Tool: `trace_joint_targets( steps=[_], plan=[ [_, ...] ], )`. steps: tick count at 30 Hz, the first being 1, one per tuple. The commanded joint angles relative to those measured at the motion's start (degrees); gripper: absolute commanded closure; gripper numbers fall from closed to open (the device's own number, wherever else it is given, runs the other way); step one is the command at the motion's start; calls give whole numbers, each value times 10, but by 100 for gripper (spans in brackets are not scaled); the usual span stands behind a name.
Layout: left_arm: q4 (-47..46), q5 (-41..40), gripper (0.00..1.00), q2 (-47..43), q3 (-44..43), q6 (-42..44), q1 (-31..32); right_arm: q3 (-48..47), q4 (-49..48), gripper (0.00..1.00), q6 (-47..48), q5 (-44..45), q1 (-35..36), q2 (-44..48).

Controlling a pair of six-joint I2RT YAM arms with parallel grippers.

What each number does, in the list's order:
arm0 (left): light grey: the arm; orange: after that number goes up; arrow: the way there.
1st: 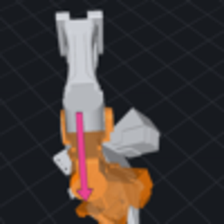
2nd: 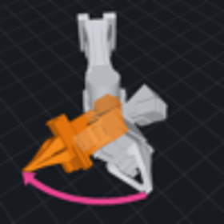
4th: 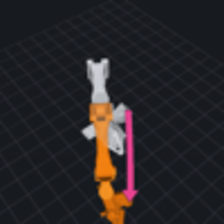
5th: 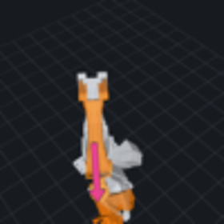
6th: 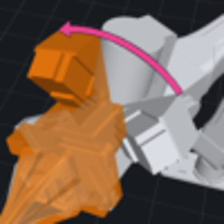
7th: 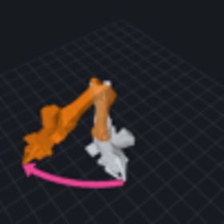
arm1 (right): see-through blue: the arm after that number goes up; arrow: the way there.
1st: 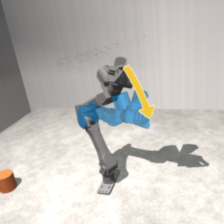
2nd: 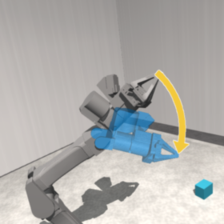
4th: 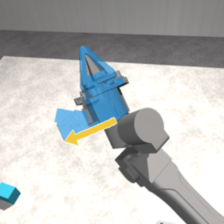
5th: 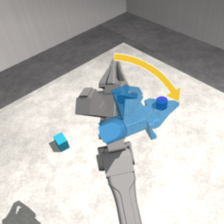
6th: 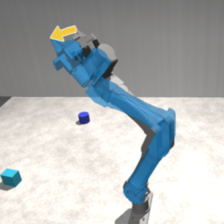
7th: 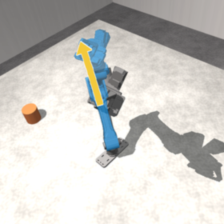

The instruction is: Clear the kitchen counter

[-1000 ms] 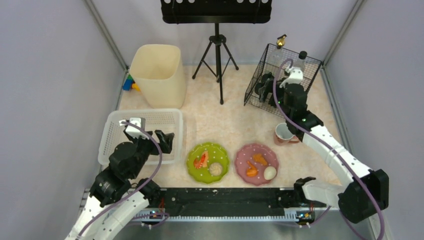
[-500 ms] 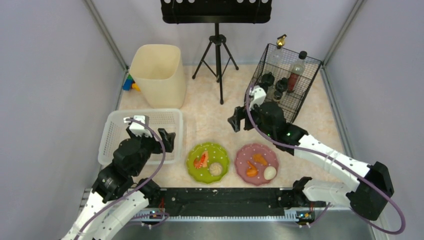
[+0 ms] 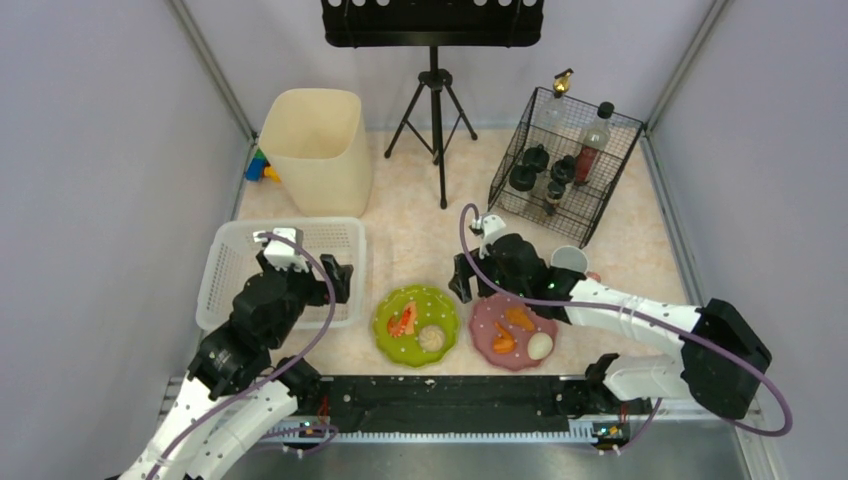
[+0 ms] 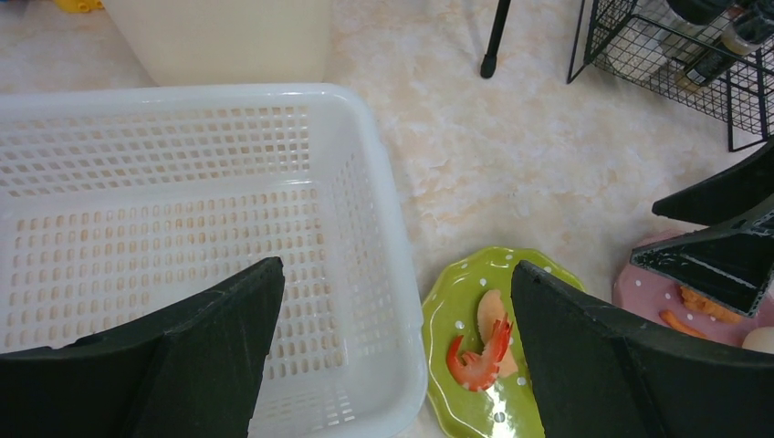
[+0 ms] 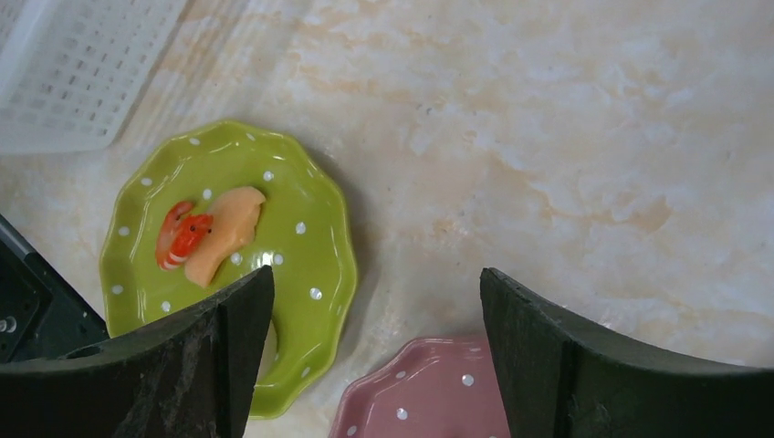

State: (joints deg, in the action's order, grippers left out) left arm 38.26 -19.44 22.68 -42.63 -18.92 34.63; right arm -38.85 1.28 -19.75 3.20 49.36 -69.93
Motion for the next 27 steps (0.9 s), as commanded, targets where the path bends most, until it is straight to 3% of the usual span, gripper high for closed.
trace_joint_targets(
  steps=[1,7,13,19,27],
  plan=[
    [-9,2,2,12,-7,5,-2,15,-58,20,-44,-24,9,-18],
    [-16,48,2,27,-6,10,-2,0,-68,25,-55,-47,27,-84],
    [-17,144,6,58,-20,-4,-1,-16,-65,33,-55,-57,30,-137],
    [-17,257,11,98,-31,-63,-2,-9,-74,39,-56,-81,29,-145],
    [6,297,16,129,-20,-132,2,-18,-79,44,-55,-107,30,-177]
  ],
)
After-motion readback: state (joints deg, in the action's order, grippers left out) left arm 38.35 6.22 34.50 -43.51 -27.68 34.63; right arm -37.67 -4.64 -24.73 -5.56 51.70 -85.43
